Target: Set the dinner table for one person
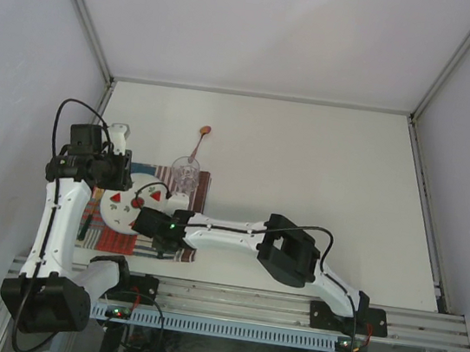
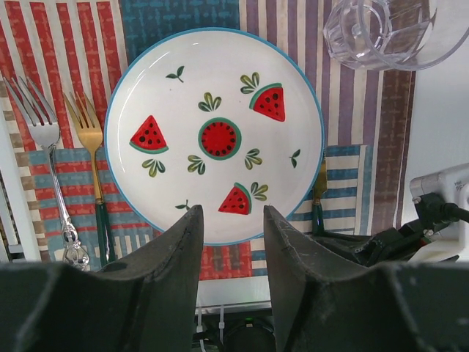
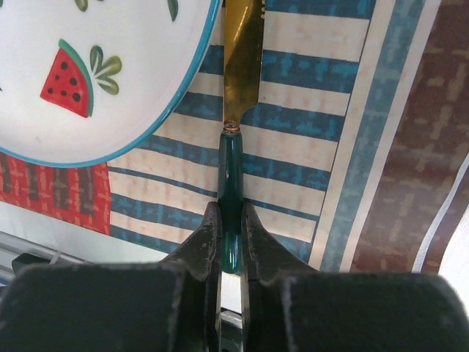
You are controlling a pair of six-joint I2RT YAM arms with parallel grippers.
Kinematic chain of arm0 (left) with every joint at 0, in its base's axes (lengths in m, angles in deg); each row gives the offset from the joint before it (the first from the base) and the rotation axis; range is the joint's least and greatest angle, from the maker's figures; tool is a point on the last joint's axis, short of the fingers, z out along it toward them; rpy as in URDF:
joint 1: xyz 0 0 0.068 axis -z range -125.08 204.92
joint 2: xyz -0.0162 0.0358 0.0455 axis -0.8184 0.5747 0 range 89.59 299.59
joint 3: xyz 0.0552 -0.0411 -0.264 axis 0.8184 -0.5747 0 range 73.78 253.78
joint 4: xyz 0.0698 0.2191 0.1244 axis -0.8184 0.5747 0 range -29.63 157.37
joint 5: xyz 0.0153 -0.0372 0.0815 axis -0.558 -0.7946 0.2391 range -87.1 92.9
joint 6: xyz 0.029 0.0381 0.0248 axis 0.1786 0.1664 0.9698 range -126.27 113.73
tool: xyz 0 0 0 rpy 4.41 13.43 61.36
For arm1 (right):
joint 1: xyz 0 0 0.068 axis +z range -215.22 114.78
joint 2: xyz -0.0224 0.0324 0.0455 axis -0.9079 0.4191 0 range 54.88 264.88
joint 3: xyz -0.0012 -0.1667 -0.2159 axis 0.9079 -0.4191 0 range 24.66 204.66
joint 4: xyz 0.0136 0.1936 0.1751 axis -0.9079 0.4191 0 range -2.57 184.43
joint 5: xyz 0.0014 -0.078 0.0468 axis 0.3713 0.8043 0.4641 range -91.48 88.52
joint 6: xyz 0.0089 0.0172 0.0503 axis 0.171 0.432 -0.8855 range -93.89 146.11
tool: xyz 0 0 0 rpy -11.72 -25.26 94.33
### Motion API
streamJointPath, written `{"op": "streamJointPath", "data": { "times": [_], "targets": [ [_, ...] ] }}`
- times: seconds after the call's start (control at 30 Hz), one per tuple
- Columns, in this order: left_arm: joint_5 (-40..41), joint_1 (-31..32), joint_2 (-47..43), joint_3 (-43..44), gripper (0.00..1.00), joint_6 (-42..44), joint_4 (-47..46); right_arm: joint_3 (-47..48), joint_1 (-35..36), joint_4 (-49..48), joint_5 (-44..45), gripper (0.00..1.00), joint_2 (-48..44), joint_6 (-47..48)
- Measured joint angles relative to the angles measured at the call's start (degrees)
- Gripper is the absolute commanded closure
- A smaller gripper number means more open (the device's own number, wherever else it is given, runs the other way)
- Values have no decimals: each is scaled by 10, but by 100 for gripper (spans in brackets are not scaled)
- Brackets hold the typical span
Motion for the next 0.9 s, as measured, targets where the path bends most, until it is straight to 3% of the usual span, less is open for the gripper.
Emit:
{"op": "streamJointPath", "data": {
  "times": [0.4,0.9],
  "targets": [
    [-4,-1,0,-1,57,0,0,-55,5,-35,22,100,-24,-70],
    [-5,-4,7,-2,57,0,-1,-119,-8,-88,11,100,-56,-70]
  ]
}}
